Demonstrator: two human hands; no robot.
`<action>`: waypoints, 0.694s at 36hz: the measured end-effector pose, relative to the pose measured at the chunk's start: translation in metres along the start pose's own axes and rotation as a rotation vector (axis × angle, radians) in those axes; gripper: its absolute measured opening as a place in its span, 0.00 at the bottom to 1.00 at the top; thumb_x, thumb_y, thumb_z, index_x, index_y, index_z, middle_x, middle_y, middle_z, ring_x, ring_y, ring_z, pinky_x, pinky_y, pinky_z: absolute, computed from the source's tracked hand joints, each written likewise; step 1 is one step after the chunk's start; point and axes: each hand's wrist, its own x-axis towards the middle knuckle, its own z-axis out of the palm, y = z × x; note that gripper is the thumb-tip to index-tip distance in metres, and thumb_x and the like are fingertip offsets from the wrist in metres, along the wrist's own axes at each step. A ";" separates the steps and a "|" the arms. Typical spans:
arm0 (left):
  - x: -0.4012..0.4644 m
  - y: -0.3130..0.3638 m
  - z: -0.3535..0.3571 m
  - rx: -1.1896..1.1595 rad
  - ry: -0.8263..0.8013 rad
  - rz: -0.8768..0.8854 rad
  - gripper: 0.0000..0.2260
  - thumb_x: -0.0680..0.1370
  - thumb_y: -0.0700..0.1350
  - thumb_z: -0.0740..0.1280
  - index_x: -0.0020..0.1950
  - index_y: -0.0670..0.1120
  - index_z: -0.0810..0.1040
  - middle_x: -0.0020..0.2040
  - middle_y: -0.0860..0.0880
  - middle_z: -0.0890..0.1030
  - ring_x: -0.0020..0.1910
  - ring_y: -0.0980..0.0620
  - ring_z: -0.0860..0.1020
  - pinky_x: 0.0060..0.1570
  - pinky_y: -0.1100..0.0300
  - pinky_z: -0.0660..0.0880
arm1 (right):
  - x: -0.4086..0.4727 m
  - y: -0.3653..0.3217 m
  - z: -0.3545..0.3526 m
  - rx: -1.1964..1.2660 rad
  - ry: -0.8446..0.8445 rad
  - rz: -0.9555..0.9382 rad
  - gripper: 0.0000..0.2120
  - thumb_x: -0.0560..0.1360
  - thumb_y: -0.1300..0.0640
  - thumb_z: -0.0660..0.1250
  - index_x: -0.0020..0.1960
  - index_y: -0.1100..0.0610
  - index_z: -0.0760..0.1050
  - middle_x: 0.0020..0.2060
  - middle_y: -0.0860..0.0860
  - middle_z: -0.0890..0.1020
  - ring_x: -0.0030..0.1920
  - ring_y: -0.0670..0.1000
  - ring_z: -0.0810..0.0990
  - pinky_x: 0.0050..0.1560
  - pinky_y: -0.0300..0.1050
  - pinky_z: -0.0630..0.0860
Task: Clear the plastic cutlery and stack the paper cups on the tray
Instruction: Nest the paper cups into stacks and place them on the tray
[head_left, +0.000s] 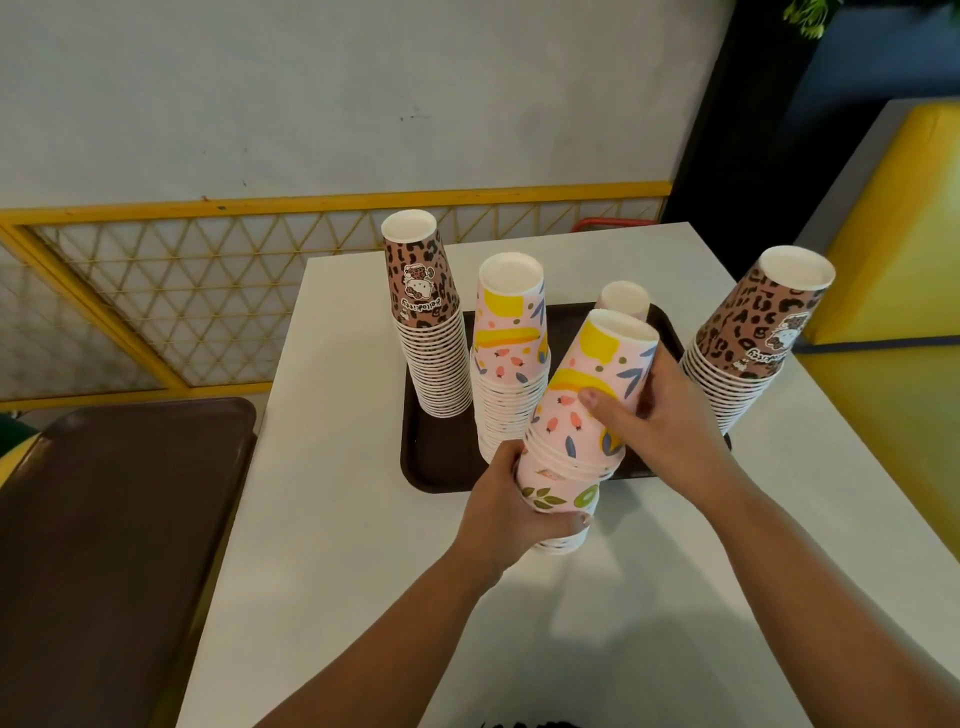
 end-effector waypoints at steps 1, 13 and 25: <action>0.001 0.000 -0.001 0.004 0.000 -0.007 0.35 0.59 0.45 0.82 0.62 0.51 0.70 0.58 0.53 0.78 0.58 0.53 0.77 0.58 0.55 0.77 | 0.002 -0.001 -0.001 0.027 0.022 0.001 0.24 0.71 0.52 0.70 0.64 0.55 0.68 0.52 0.44 0.81 0.50 0.41 0.80 0.47 0.32 0.78; 0.006 -0.008 -0.003 0.005 -0.032 -0.056 0.31 0.63 0.43 0.80 0.60 0.54 0.67 0.54 0.58 0.76 0.56 0.57 0.75 0.47 0.72 0.73 | 0.070 -0.015 -0.028 0.094 0.605 -0.086 0.27 0.73 0.53 0.70 0.66 0.61 0.63 0.59 0.48 0.75 0.55 0.40 0.76 0.49 0.26 0.74; 0.009 -0.008 -0.004 -0.032 -0.058 -0.072 0.34 0.63 0.43 0.80 0.64 0.52 0.68 0.59 0.55 0.77 0.59 0.54 0.75 0.59 0.57 0.76 | 0.109 0.030 -0.004 -0.115 0.526 0.050 0.30 0.72 0.55 0.71 0.69 0.57 0.63 0.63 0.51 0.74 0.62 0.49 0.74 0.54 0.36 0.70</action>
